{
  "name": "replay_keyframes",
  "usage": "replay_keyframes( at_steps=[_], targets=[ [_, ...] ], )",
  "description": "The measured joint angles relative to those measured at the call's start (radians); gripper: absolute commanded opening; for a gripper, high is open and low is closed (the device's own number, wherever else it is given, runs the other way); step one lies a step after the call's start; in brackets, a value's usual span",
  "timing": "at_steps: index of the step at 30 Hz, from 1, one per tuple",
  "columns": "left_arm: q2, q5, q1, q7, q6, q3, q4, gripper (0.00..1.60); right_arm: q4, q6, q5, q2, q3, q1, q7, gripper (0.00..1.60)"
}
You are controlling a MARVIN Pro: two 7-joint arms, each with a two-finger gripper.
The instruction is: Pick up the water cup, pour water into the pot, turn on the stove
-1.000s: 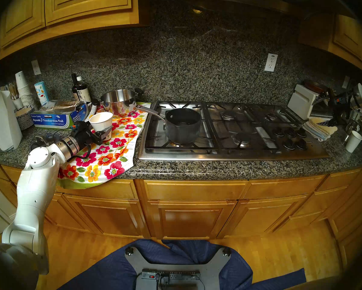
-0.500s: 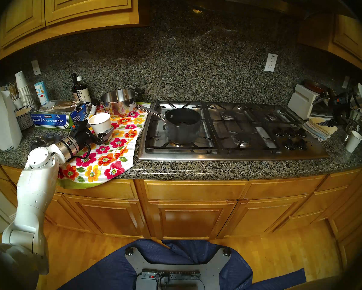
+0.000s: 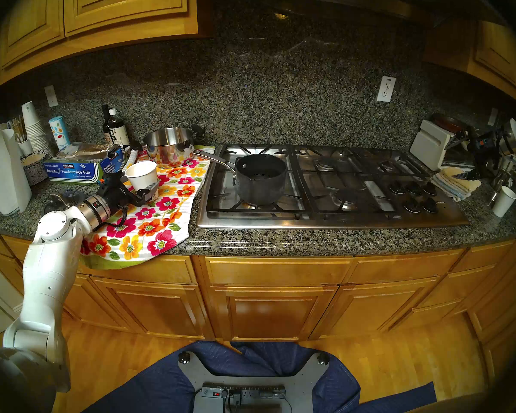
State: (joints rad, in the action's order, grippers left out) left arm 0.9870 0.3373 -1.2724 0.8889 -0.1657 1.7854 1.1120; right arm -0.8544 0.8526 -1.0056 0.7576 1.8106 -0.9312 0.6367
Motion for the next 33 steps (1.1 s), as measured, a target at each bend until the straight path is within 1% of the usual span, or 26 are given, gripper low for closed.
replay_keyframes(
  at_steps=[21,27,33],
  targets=[
    [-0.001,-0.011,-0.051,0.012,0.01,0.044,0.049,1.6,0.0,0.0,0.0,0.0,0.0,0.0,0.0,1.6],
    [0.0,-0.017,-0.063,0.007,0.027,0.057,0.064,1.6,0.0,0.0,0.0,0.0,0.0,0.0,0.0,1.6],
    [0.0,-0.014,-0.085,0.003,0.058,0.073,0.097,1.6,0.0,0.0,0.0,0.0,0.0,0.0,0.0,1.6]
  ],
)
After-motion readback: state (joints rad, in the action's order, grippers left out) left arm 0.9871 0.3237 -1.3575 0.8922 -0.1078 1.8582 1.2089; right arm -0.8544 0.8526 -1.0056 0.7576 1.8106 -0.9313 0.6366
